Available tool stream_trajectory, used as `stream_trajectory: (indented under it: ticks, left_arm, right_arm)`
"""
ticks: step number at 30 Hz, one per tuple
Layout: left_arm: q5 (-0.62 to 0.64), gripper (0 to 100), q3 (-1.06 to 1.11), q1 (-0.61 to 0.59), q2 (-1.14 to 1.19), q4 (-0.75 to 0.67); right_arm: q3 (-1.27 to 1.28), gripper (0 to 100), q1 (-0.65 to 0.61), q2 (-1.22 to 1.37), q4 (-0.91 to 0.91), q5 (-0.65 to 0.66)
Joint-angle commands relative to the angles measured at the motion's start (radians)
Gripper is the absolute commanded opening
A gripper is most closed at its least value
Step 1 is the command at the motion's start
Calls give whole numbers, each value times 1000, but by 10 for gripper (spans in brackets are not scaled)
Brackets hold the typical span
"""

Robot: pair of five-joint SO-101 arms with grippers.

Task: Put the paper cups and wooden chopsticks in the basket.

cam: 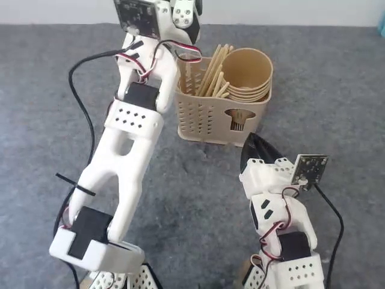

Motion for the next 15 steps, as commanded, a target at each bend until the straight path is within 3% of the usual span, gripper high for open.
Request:
stream_trajectory:
  ticks: [1,4,8,15]
  left_arm:
    - [-6,19,-50,12,-8,3]
    - [8,129,-51,11,-9,29]
    - [91,296,-76,-11,-58,229]
    - [110,323,-10,-68,-252,385]
  right_arm:
    - [18,8,18,-8,-2,20]
    - [18,8,18,-8,5,58]
    - [18,8,18,-8,16,64]
    - [18,8,18,-8,19,64]
